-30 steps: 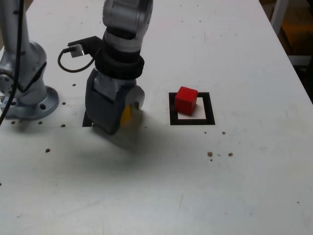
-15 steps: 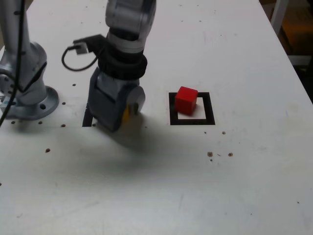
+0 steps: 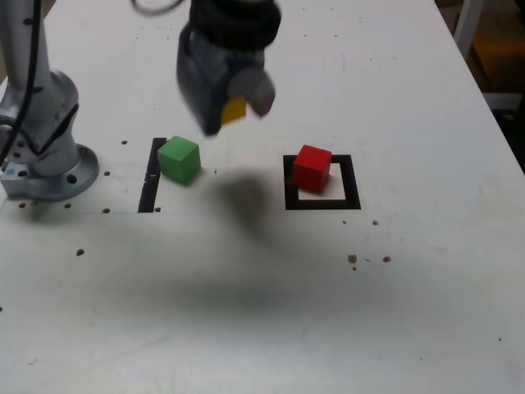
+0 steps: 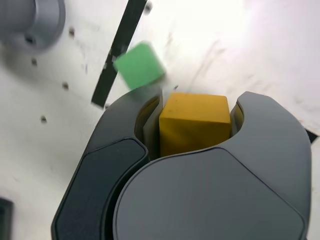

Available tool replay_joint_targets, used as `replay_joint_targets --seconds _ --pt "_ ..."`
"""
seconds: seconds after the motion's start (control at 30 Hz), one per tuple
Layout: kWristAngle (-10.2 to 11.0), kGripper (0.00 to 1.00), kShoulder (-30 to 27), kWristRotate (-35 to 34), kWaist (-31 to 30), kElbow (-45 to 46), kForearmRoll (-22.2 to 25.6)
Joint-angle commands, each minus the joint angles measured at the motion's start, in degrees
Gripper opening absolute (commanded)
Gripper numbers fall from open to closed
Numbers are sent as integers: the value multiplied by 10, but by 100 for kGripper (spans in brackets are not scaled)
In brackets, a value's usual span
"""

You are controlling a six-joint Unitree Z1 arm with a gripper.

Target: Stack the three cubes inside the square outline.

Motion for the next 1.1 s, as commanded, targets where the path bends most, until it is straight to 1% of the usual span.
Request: replay_joint_targets --seconds 0.0,0.03,0.1,0.23,0.37,0.53,0.63,0.8,0.93,1.07 --pt "12 18 11 107 6 -48 2" --pt "17 18 18 138 10 -54 2" --pt "19 18 31 194 19 -64 0" --pt "4 18 59 302 40 -89 2" --pt "0 18 82 348 45 -105 10" --pt "9 18 112 375 38 -111 12" --pt "8 18 119 384 29 -112 7" --pt "1 18 134 387 14 -131 -1" --pt "-7 19 156 381 5 -151 -1" --pt "-18 20 167 376 2 -153 -1"
